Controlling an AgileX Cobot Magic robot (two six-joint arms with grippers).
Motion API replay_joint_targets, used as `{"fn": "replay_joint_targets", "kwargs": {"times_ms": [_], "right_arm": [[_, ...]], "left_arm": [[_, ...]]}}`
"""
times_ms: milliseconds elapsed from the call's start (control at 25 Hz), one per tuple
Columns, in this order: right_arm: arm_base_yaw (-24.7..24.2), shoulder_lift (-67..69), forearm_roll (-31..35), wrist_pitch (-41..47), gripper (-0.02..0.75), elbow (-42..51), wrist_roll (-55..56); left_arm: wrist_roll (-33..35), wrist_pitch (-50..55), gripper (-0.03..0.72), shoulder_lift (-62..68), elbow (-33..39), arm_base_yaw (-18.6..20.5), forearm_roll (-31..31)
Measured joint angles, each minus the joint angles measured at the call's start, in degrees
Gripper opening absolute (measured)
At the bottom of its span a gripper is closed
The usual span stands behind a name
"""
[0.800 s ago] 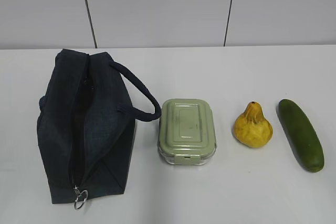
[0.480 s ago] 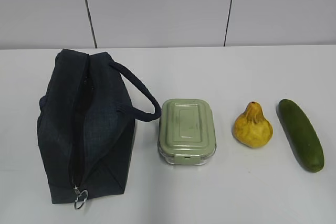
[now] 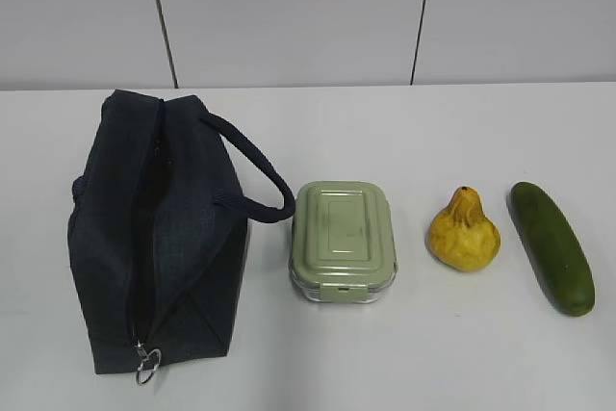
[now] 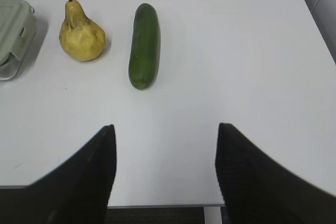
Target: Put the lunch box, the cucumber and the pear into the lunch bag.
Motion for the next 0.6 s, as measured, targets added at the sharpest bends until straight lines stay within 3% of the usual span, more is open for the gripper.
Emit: {"fn": "replay_joint_targets", "kwargs": {"times_ms": [320,600], "right_arm": [[0.63,0.00,0.10,0.00,0.462,0.00,0.00],[6.24,4.64,-1.09,-0.18,0.462,-2.93,0.00]], "left_arm": [[0.00,0.00,0.241,0.00,0.00,-1.59,-0.22],[0.00,0.56,0.241,8.34,-5.28,-11.39,-2.67]]}}
